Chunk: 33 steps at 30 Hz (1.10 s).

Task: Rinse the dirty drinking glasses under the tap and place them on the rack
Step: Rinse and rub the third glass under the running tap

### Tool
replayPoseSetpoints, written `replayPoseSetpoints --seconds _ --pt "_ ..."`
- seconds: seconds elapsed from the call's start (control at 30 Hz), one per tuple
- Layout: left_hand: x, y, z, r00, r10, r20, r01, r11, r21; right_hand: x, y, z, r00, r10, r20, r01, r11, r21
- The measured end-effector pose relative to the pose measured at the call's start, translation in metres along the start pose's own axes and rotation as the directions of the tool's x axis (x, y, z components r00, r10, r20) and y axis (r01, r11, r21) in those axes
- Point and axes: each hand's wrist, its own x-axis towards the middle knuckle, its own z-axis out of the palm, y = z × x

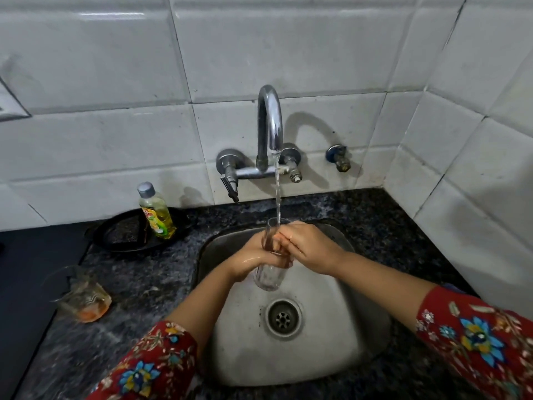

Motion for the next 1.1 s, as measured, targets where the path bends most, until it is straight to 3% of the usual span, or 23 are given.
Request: replayPoseSetpoints --seconds 0.07,0.13,0.2,0.27,0.33,0.4,0.43,0.5,0.57,0.6,0.67,0.73,0.8,0.83,0.9,0.97,1.0,1.03,1.1 --pt "0.002 0.0 0.008 0.989 -0.003 -0.147 0.011 0.999 0.051 0.004 0.002 0.003 0.995 0.092 -0.036 -0.094 0.994 -0.052" --pt "0.009 -0.003 0.022 0.924 0.02 -0.382 0.088 0.961 0.263 0.015 0.001 0.01 0.957 0.289 -0.016 -0.289 0.951 -0.108" --pt "0.008 -0.005 0.031 0.846 0.045 -0.532 0.21 0.888 0.409 0.023 -0.004 0.017 0.911 0.412 -0.005 -0.41 0.906 -0.104" --pt "0.008 -0.005 0.024 0.878 0.086 -0.472 0.11 0.921 0.373 0.02 -0.008 0.018 0.936 0.341 -0.086 -0.348 0.934 -0.079" --pt "0.005 0.002 0.01 0.967 0.079 -0.24 -0.032 0.981 0.194 0.006 -0.007 0.012 0.983 0.143 -0.118 -0.144 0.99 0.005" --pt "0.001 0.006 0.002 0.998 0.048 -0.029 -0.045 0.994 0.098 -0.006 -0.003 0.007 0.996 0.038 -0.077 -0.034 0.998 0.049" --pt "0.001 0.005 0.002 0.999 0.041 -0.018 -0.038 0.991 0.127 -0.009 -0.001 0.009 0.995 0.071 -0.069 -0.068 0.997 0.038" --pt "0.001 0.002 0.014 0.977 0.018 -0.214 0.039 0.964 0.262 -0.002 -0.003 0.016 0.972 0.228 -0.062 -0.231 0.971 -0.06" --pt "0.0 0.0 0.029 0.886 0.042 -0.461 0.189 0.876 0.444 0.01 -0.009 0.023 0.928 0.367 -0.054 -0.371 0.917 -0.143" --pt "-0.002 -0.001 0.033 0.85 0.086 -0.52 0.225 0.833 0.506 0.012 -0.012 0.025 0.922 0.384 -0.058 -0.388 0.913 -0.128" --pt "-0.002 -0.001 0.027 0.88 0.119 -0.46 0.131 0.869 0.476 0.007 -0.014 0.025 0.939 0.322 -0.119 -0.329 0.943 -0.045" --pt "-0.002 0.007 0.011 0.98 0.084 -0.178 -0.035 0.965 0.26 -0.005 -0.011 0.019 0.978 0.163 -0.132 -0.159 0.986 0.045" --pt "-0.003 0.01 0.001 0.995 0.091 0.05 -0.099 0.978 0.185 -0.014 -0.006 0.015 0.995 0.061 -0.082 -0.058 0.997 0.041" --pt "-0.003 0.009 0.002 0.995 0.082 0.055 -0.092 0.971 0.22 -0.014 -0.004 0.017 0.994 0.07 -0.079 -0.069 0.997 0.025" --pt "-0.001 0.001 0.013 0.983 0.094 -0.158 -0.024 0.919 0.394 -0.006 -0.008 0.024 0.972 0.225 -0.066 -0.227 0.974 -0.021" --pt "-0.001 -0.005 0.025 0.903 0.167 -0.397 0.113 0.797 0.593 0.007 -0.015 0.029 0.915 0.402 -0.043 -0.405 0.909 -0.099" --pt "-0.001 -0.006 0.029 0.869 0.223 -0.442 0.131 0.757 0.64 0.009 -0.016 0.031 0.906 0.419 -0.055 -0.423 0.899 -0.112" --pt "0.0 -0.006 0.026 0.871 0.251 -0.422 0.093 0.759 0.645 0.008 -0.016 0.03 0.914 0.398 -0.078 -0.404 0.91 -0.095" --pt "0.0 0.002 0.012 0.958 0.172 -0.23 -0.053 0.892 0.448 0.0 -0.014 0.023 0.957 0.253 -0.142 -0.25 0.967 0.037"
